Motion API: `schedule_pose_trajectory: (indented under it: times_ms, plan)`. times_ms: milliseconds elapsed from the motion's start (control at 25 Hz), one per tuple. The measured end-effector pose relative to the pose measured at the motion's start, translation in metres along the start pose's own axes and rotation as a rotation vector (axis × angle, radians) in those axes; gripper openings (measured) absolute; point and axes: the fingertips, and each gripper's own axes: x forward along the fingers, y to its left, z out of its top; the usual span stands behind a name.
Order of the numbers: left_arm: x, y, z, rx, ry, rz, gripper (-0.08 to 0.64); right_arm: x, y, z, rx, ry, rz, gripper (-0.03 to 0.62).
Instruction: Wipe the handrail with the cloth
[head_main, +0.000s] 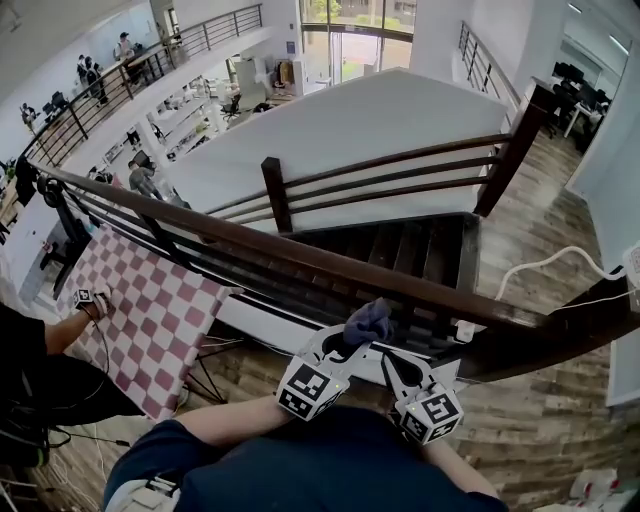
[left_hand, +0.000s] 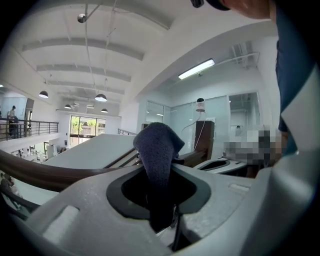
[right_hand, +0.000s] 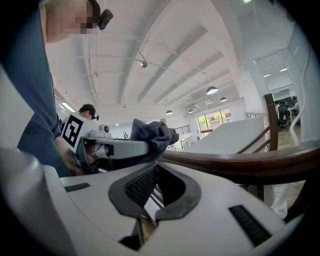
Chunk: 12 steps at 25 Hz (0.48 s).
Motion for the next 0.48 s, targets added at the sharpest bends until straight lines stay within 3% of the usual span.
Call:
schedule_pose_trajectory:
  times_ms: [480]
  plan:
    - [-0.011, -0.020, -0.003, -0.022, -0.059, -0.051, 0.091, -0.009, 0.007, 0.004, -0.028, -0.041, -0.003, 0.011]
